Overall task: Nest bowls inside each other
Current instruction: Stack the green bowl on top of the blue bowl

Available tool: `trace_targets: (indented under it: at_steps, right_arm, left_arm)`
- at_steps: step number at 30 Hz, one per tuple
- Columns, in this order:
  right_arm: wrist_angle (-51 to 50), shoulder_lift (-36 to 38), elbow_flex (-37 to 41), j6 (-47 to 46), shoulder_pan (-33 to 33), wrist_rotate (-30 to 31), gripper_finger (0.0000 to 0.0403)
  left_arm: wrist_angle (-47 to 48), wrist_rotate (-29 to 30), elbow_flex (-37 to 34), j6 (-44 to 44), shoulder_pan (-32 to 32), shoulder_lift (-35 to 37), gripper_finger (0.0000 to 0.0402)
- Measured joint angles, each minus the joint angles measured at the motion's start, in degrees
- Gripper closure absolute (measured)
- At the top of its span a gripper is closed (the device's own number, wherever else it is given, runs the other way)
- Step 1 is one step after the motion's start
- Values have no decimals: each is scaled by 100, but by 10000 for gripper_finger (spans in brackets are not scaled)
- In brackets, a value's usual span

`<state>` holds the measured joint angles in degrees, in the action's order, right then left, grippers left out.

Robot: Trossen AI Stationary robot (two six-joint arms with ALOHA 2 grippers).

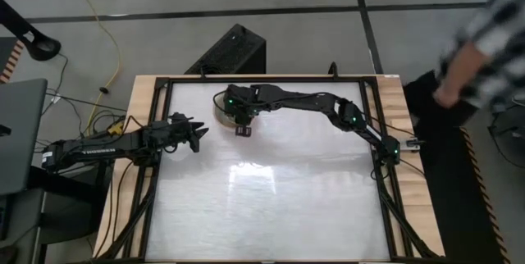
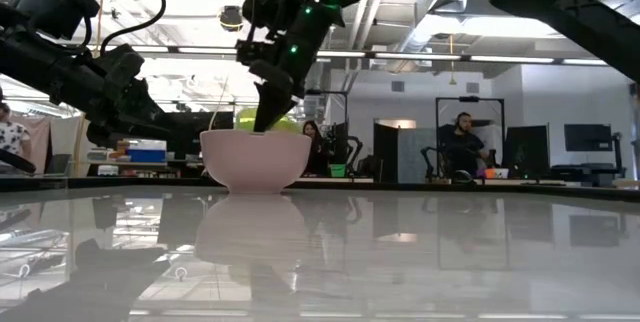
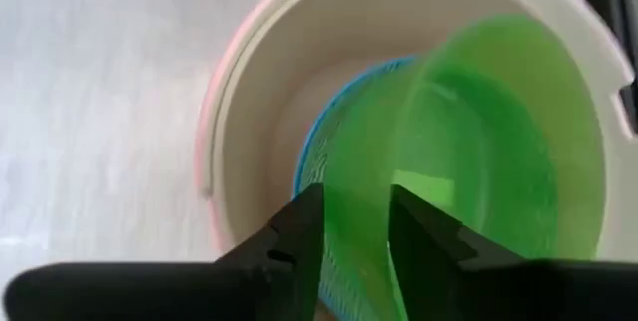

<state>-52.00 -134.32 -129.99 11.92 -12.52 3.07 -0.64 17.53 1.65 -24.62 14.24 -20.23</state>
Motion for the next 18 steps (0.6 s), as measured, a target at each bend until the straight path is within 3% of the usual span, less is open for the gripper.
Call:
trace_targets:
  at_steps: [18]
  right_arm:
    - [-434,13,-212,17,53,-26,243]
  left_arm:
    - [0,0,0,0,0,0,244]
